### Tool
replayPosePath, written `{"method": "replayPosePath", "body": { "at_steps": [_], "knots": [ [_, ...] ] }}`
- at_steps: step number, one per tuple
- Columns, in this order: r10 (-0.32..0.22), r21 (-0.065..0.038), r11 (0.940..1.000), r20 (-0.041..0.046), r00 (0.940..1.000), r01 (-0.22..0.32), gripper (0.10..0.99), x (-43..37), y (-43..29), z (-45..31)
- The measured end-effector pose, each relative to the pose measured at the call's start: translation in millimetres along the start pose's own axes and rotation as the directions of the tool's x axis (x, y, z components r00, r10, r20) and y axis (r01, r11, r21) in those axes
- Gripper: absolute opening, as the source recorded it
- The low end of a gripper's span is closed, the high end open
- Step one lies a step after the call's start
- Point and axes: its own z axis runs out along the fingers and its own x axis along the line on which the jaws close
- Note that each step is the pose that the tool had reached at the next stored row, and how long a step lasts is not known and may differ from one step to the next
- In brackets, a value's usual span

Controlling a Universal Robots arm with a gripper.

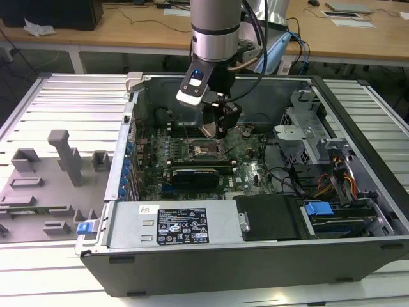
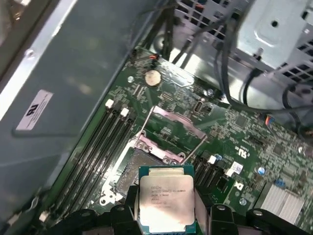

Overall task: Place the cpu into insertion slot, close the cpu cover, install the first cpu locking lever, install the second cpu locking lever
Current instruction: 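Place the cpu into insertion slot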

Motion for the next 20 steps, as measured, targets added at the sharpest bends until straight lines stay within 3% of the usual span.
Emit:
{"method": "replayPosePath", "body": {
  "at_steps": [2,6,11,13,18,19,20],
  "knots": [
    [0.055,0.001,0.9985,0.0049,0.9985,-0.055,0.541,0.0,-0.1,0.7],
    [0.114,0.002,0.9934,0.0102,0.9934,-0.114,0.541,0.0,-0.1,1.4],
    [0.203,0.002,0.9791,0.0184,0.9789,-0.203,0.541,0.0,-0.2,2.0],
    [0.239,0.002,0.9711,0.0217,0.9709,-0.239,0.541,0.0,-0.2,2.2],
    [0.328,0.001,0.9446,0.0301,0.9442,-0.328,0.541,0.1,-0.3,3.6],
    [0.351,0.001,0.9363,0.0324,0.9358,-0.351,0.541,0.1,-0.4,5.0],
    [0.384,0.0,0.9234,0.0355,0.9228,-0.384,0.541,0.2,-0.7,8.0]
  ]
}}
